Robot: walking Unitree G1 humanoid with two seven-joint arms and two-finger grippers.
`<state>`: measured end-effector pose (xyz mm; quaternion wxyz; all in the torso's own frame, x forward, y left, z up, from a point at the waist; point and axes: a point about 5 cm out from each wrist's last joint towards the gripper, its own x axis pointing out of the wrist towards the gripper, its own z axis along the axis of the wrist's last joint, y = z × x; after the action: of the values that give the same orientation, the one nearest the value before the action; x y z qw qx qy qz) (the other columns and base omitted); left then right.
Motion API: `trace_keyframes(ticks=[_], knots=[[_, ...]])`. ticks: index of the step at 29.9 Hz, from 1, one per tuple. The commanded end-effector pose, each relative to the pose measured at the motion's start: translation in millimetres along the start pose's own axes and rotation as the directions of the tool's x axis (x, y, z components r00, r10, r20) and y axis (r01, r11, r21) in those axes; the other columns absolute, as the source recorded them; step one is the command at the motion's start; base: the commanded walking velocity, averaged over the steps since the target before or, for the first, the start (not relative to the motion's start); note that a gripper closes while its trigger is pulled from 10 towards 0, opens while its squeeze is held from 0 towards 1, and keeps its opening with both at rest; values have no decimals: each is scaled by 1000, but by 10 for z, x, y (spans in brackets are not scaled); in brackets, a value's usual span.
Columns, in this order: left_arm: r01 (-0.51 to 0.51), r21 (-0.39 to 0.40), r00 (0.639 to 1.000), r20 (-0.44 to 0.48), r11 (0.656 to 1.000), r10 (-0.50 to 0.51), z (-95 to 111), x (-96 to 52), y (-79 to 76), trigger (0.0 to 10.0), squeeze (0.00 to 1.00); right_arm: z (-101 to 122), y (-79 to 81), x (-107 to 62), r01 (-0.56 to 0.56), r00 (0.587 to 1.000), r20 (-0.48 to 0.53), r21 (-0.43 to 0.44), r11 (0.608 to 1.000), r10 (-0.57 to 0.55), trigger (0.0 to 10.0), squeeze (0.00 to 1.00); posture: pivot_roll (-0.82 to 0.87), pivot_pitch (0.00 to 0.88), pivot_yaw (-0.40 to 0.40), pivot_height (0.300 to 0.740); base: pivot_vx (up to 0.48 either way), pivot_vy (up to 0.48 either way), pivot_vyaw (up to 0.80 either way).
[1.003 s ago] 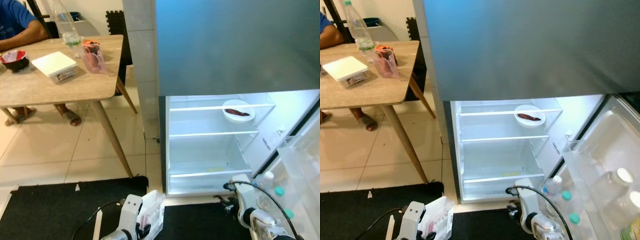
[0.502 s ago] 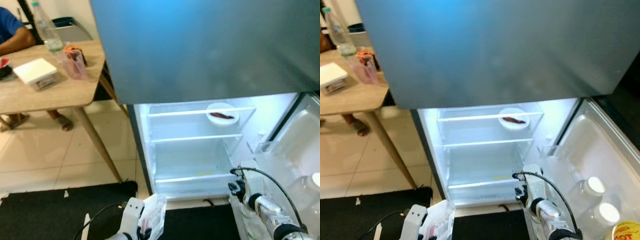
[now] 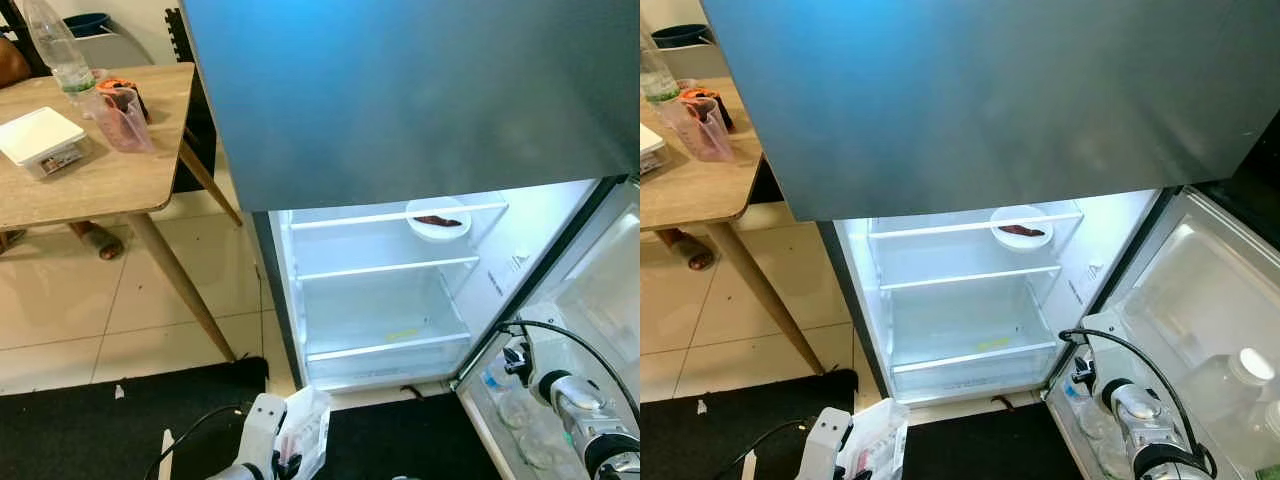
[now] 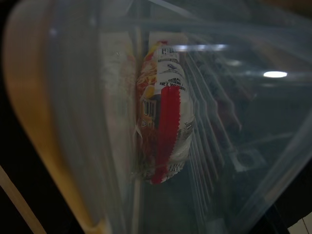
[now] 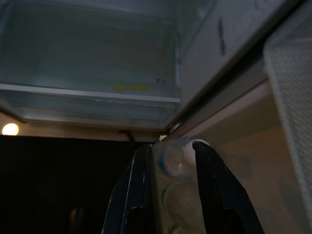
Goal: Restocking fridge
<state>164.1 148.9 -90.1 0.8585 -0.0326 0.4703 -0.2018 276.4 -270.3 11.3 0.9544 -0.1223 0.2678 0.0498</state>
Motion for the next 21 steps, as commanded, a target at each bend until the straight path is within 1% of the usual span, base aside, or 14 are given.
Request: trace_keyframes(ticks=[1, 2, 4, 5, 6, 9, 10, 13, 14, 17, 21], knots=[[5, -24, 995, -104, 1000, -7, -273, -47, -27, 10000, 0, -103, 194, 9, -81, 996, -24, 15, 997, 81, 10000, 0, -107, 71, -8, 740, 0, 0, 0], [5, -24, 995, -104, 1000, -7, -273, -47, -27, 10000, 0, -103, 194, 9, -81, 996, -24, 15, 997, 81, 10000, 0, -107, 71, -8, 740, 0, 0, 0], [4, -19, 994, -105, 1000, -6, -277, -47, -29, 10000, 0, -364, 412, -41, -140, 983, -111, 46, 989, 144, 10000, 0, -98, 69, -9, 740, 0, 0, 0], [4, -17, 994, -105, 1000, -5, -278, -48, -28, 10000, 0, -450, 480, -66, -157, 976, -141, 53, 986, 163, 10000, 0, -98, 69, -9, 740, 0, 0, 0], [4, -17, 994, -105, 1000, -5, -278, -48, -28, 10000, 0, -450, 480, -66, -157, 976, -141, 53, 986, 163, 10000, 0, -98, 69, -9, 740, 0, 0, 0], [0, -9, 994, -105, 1000, -1, -274, -51, -17, 10000, 0, -756, 660, -181, -175, 949, -250, 89, 980, 192, 10000, 0, -89, 63, -7, 740, 0, 0, 0], [0, -9, 994, -105, 1000, -1, -274, -51, -17, 10000, 0, -756, 660, -181, -175, 949, -250, 89, 980, 192, 10000, 0, -89, 63, -7, 740, 0, 0, 0], [-5, 0, 994, -107, 1000, 5, -272, -60, 6, 10000, 0, -992, 781, -302, -178, 920, -332, 123, 976, 210, 10000, 0, -83, 59, -4, 740, 0, 0, 0], [-5, 0, 994, -107, 1000, 5, -272, -60, 6, 10000, 0, -992, 781, -302, -178, 920, -332, 123, 976, 210, 10000, 0, -83, 59, -4, 740, 0, 0, 0], [-11, 12, 994, -108, 1000, 12, -265, -67, 29, 10000, 0, -1104, 835, -367, -167, 905, -371, 145, 975, 210, 10000, 0, -83, 57, 2, 740, 0, 0, 0], [-15, 21, 994, -107, 1000, 17, -249, -71, 49, 10000, 0, -1139, 883, -387, -163, 901, -378, 160, 974, 213, 10000, 0, -84, 58, 5, 740, 0, 0, 0]])
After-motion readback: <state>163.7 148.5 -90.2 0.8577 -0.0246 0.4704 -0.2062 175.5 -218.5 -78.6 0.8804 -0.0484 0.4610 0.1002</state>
